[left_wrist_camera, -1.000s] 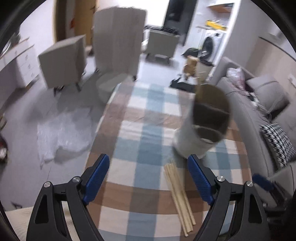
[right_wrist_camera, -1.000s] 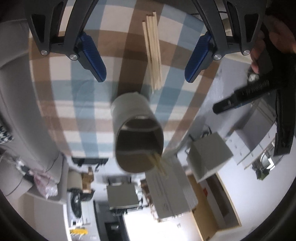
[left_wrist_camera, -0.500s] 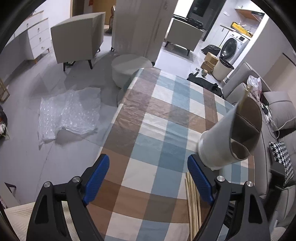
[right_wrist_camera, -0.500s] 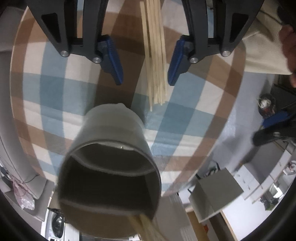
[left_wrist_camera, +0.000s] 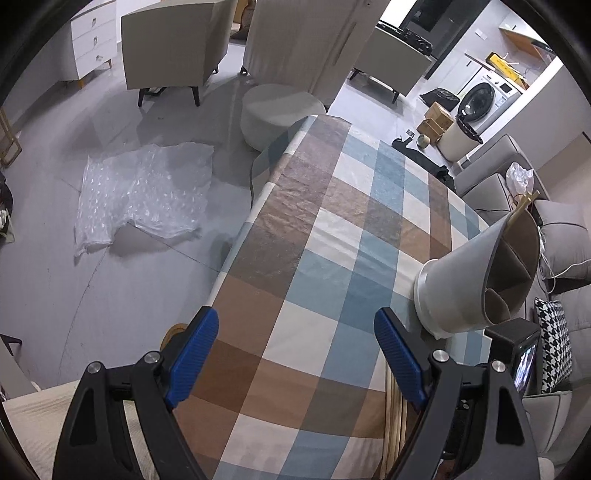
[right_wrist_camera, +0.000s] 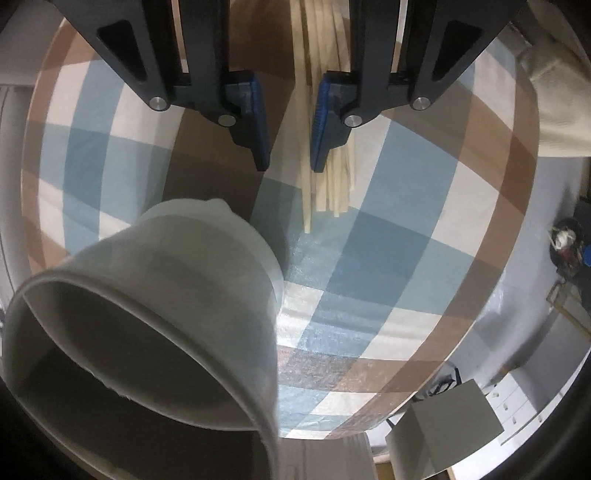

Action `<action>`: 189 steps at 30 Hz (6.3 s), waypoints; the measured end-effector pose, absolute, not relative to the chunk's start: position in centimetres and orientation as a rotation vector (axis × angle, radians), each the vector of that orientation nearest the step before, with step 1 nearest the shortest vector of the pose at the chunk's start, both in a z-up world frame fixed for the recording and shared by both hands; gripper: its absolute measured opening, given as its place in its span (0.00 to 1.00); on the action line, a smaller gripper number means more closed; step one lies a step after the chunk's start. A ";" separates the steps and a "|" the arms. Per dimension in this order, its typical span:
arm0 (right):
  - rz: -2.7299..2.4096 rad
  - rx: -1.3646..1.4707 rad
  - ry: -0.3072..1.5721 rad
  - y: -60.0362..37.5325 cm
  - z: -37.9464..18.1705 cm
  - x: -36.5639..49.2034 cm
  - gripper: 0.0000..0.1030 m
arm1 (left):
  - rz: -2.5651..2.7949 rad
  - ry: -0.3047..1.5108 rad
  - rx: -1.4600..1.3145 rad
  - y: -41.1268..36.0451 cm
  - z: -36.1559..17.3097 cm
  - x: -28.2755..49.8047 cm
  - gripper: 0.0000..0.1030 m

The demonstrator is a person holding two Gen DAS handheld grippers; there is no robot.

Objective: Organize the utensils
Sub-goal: 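Move both tools down to the chopstick bundle beside the holder, then close the right tool on one chopstick from the bundle, then close the left tool on a chopstick while the right tool holds its chopstick, then raise both held chopsticks toward the white holder opening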

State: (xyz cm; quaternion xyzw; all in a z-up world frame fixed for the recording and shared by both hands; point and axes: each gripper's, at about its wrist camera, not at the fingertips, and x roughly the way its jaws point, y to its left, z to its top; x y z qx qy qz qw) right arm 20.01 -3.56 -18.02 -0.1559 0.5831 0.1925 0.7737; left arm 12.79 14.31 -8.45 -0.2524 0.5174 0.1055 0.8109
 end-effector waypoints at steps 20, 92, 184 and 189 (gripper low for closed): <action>0.427 -0.419 1.180 -1.3 -17.8 20.3 0.17 | 0.263 1.120 -0.584 16.2 -9.0 12.7 0.81; 0.378 0.514 1.043 -23.3 -8.7 19.9 0.04 | 0.249 1.443 -0.311 5.9 -15.5 15.0 0.81; 0.406 0.145 0.769 -18.5 -1.2 11.3 0.04 | -0.106 0.922 -0.212 0.7 -1.4 10.0 0.00; 0.393 0.166 0.738 -19.1 0.1 11.2 0.04 | -0.113 0.922 -0.208 0.9 0.1 10.1 0.00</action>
